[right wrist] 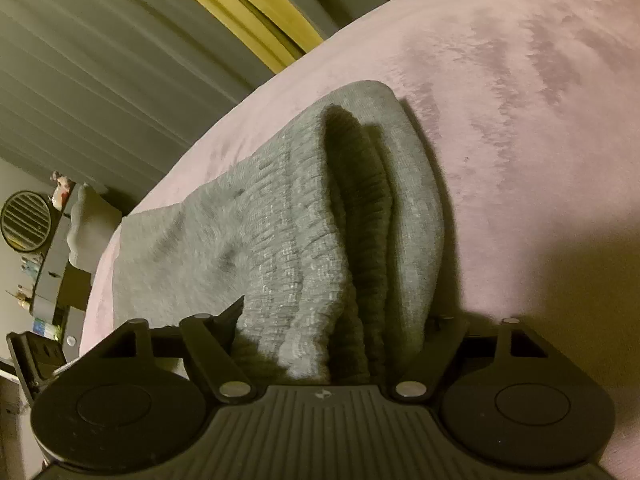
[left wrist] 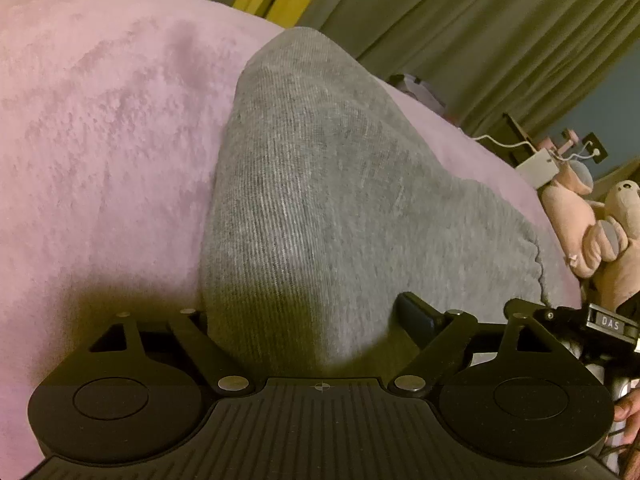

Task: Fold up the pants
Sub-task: 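Fold the held cuff over the pants with the right gripper, then lay the cuff on the pants and open the right gripper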

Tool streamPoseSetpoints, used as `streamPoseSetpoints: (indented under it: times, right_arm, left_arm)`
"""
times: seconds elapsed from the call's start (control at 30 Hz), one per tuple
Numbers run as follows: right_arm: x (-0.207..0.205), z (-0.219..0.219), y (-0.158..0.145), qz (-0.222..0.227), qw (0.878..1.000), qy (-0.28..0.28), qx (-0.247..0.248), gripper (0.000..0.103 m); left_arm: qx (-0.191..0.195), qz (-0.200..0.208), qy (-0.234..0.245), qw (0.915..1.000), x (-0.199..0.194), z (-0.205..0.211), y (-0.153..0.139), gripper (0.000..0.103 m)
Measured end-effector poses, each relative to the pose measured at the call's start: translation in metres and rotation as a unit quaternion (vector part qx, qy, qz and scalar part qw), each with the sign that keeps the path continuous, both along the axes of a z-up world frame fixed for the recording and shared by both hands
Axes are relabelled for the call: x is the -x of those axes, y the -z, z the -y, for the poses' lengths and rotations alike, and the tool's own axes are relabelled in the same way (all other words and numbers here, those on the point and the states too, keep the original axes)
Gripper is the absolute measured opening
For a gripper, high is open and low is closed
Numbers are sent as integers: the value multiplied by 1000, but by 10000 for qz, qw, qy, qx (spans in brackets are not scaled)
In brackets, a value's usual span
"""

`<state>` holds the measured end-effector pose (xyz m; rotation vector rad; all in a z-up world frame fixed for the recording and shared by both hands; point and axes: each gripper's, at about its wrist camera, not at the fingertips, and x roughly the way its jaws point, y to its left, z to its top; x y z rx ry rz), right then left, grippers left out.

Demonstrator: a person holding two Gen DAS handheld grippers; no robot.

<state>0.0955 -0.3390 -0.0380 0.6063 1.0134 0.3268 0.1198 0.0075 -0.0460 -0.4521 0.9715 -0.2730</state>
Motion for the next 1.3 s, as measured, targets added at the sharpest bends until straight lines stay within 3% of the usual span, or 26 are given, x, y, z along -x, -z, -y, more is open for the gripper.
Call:
streamPoseSetpoints:
  times: [0.07,0.13,0.2,0.3,0.5,0.67,0.73,0.8,0.87,0.9,0.93,1.0,1.17,1.23,1.3]
  right_arm:
    - [0,-9,-2,50,9998,8,199,80]
    - [3,-19,-8,162,9985,-10,525,75]
    - [8,-28,-15,354,9960,-135,804,68]
    - [15,-32,-30,619,9955,-146,706,61]
    - [16,-40,-65,1117,9926,-157,439,58]
    - [-5,-38,-86,1338,9905,-13,302,58]
    - [-15,-37,-88,1440,9885,-35,451,59]
    - [-27,-38,-84,1313,9870,-69,926,69]
    - [-32,-42,-83,1106,9787,64,1728,85]
    - [-30,-45,-82,1095,9687,194,2218,93]
    - [-23,-48,-82,1214,9584,211,2575,96]
    - [-9,-53,-78,1358,9515,3,2762,98]
    - [9,-60,-51,1126,9531,-355,2785,99]
    - [9,-61,-44,988,9533,-290,2840,99]
    - [14,-56,-45,887,9574,-170,2743,99]
  left_arm:
    - [-15,24,-28,10000,1,-1,0,88]
    - [-146,119,-143,9997,2,4,-2,81]
    - [-242,256,-219,9991,6,9,-7,61]
    - [-282,414,-296,9983,10,11,-18,46]
    - [-133,695,-418,9966,4,11,-43,31]
    - [-163,1039,-453,9934,-13,9,-70,31]
    - [-316,1168,-476,9915,-24,12,-73,37]
    - [-589,936,-771,9909,-37,11,-68,69]
    - [-1141,730,-1144,9842,-41,8,-64,82]
    - [-1312,712,-1101,9826,-40,8,-63,85]
    - [-1426,751,-971,9821,-35,9,-63,87]
    - [-1640,808,-836,9796,-19,12,-61,98]
    - [-1959,539,-557,9776,3,17,-39,99]
    - [-2151,557,-579,9733,6,17,-36,99]
    - [-2109,466,-771,9734,5,9,-37,99]
